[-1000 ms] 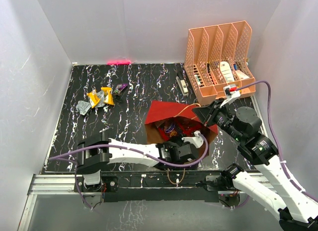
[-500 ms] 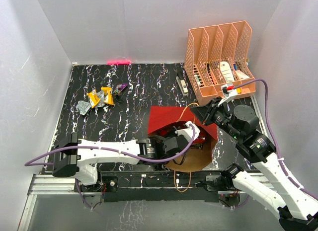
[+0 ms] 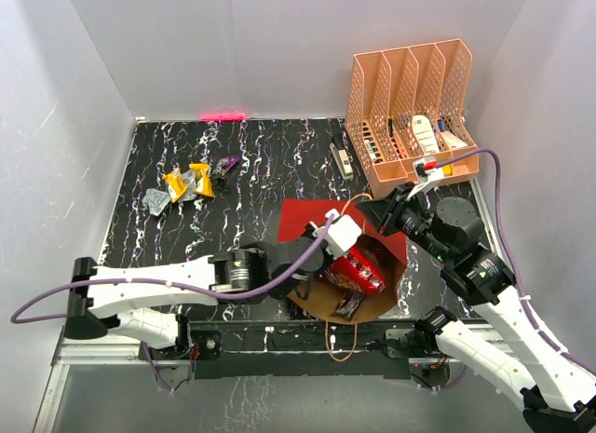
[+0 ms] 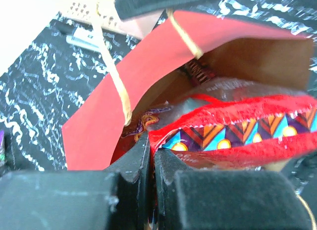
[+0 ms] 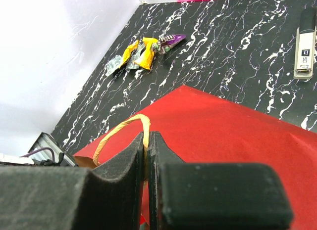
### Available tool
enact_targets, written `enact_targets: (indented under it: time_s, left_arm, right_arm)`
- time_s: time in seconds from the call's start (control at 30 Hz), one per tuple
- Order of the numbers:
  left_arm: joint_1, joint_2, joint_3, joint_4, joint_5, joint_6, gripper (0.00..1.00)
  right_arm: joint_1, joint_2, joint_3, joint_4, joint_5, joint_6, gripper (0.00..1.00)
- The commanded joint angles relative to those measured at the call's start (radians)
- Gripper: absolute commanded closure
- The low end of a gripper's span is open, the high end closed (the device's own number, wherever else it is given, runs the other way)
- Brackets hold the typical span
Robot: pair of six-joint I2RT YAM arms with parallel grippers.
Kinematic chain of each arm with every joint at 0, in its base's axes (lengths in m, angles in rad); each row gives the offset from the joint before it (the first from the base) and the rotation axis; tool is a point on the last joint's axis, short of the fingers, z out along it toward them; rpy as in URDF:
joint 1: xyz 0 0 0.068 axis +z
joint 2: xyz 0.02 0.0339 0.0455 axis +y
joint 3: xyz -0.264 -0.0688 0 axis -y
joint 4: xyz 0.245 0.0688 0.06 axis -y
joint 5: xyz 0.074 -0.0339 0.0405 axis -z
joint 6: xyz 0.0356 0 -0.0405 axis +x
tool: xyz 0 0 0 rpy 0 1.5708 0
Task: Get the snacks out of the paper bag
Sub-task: Take out the snack from the paper bag, then place the snack at the center of the board.
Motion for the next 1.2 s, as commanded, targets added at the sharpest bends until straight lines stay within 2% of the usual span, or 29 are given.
enact_targets:
  time_s: [0.0, 0.1, 0.2, 0.57, 0.73, 0.83, 1.17]
  left_arm:
    - [-0.002, -0.161, 0.098, 0.126, 0.145, 0.027, 1.0]
    - [-0.002, -0.204, 0.125, 0.125, 0.21, 0.032, 1.0]
    - [-0.002, -0.22, 0.179, 0.119, 0.209, 0.036, 1.0]
    - [-0.001, -0.083, 0.503, 0.008, -0.009, 0.08, 1.0]
    - [0.01, -0.012, 0.618, -0.009, -0.194, 0.164, 1.0]
    - [0.069, 0.021, 0.697, -0.049, -0.215, 0.176, 1.0]
    - [0.384, 0.16, 0.937, -0.169, -0.172, 0.213, 1.0]
  right_arm:
    - [0.001, -0.013, 0.011, 0.059, 0.033, 0.008, 0.93]
    - [0.0, -0.013, 0.011, 0.057, 0.052, 0.013, 0.93]
    - [0.0, -0.018, 0.006, 0.05, 0.073, 0.021, 0.93]
    - [0.001, -0.037, 0.0, 0.041, 0.09, 0.025, 0.93]
    - [0.001, -0.044, -0.002, 0.03, 0.096, 0.026, 0.93]
    - [0.0, -0.052, -0.002, 0.016, 0.105, 0.026, 0.93]
    - [0.0, -0.085, -0.018, 0.001, 0.114, 0.041, 0.93]
